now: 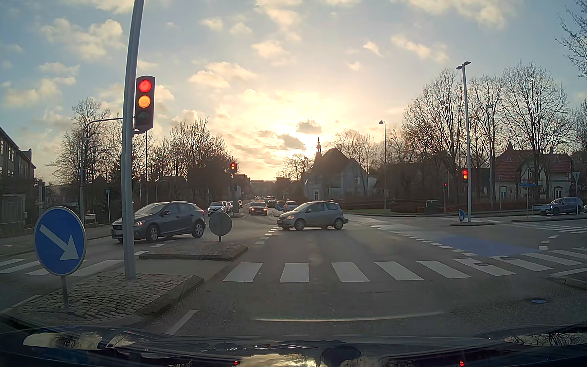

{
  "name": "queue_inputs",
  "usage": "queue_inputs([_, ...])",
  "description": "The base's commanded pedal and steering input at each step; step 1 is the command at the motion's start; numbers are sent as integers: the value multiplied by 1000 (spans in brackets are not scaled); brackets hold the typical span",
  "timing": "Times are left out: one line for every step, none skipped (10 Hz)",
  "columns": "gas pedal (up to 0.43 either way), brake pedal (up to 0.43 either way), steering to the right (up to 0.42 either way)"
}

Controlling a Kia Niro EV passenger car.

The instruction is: Follow the waypoints while adhering to traffic rules and regulations

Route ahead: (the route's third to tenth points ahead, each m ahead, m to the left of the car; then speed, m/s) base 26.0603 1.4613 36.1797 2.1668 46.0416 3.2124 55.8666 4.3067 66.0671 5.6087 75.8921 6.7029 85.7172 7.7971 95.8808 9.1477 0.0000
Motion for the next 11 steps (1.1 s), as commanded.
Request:
queue_inputs([0, 268, 41])
queue_inputs([0, 268, 41])
queue_inputs([0, 268, 41])
queue_inputs([0, 268, 41])
queue_inputs([0, 274, 40])
queue_inputs([0, 268, 41])
queue_inputs([0, 274, 41])
queue_inputs([0, 274, 41])
queue_inputs([0, 274, 41])
queue_inputs([0, 274, 41])
queue_inputs([0, 274, 41])
